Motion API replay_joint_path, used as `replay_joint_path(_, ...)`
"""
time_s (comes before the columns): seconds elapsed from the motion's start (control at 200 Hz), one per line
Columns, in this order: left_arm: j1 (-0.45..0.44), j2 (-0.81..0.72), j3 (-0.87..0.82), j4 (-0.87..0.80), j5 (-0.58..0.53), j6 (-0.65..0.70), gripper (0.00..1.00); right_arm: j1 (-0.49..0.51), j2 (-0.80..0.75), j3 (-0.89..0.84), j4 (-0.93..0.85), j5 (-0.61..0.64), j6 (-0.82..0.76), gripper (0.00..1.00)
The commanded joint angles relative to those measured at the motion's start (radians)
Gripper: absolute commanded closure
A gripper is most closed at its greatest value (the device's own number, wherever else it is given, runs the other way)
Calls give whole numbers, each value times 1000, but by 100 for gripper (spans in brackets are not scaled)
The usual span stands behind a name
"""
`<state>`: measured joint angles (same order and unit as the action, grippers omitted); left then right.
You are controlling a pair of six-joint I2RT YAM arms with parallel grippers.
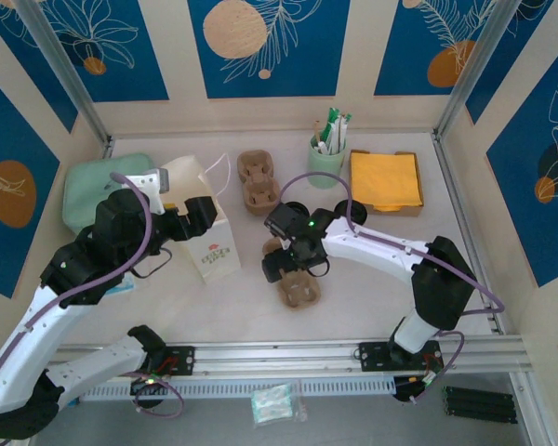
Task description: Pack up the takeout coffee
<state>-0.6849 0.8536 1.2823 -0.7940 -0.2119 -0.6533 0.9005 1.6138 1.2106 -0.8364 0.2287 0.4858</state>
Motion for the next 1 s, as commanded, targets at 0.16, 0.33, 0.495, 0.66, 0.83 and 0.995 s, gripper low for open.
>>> replay_joint_path(0.16,-6,-7,-14,7,-12,-16,1,-3,60,9,-15,18,-19,31)
replay_joint_path(0.33,-7,-7,-12,6,-13,-16,0,-5,79,10,-13,30,-2,37)
replay_joint_path(0.495,-7,-5,-15,7,-12,-19,1,-10,101,18,-14,33,13,44)
replay_joint_path(0.66,-6,-6,-18,13,-13,-22,1,-11,118,27,-20,51,29,44)
replay_joint_path(0.83,-6,-4,-18,12,-13,-22,0,-12,129,26,-18,55,39,43)
replay_joint_path(0.995,-7,-2,-20,15,-12,-22,1,-15,136,24,-8,47,40,45)
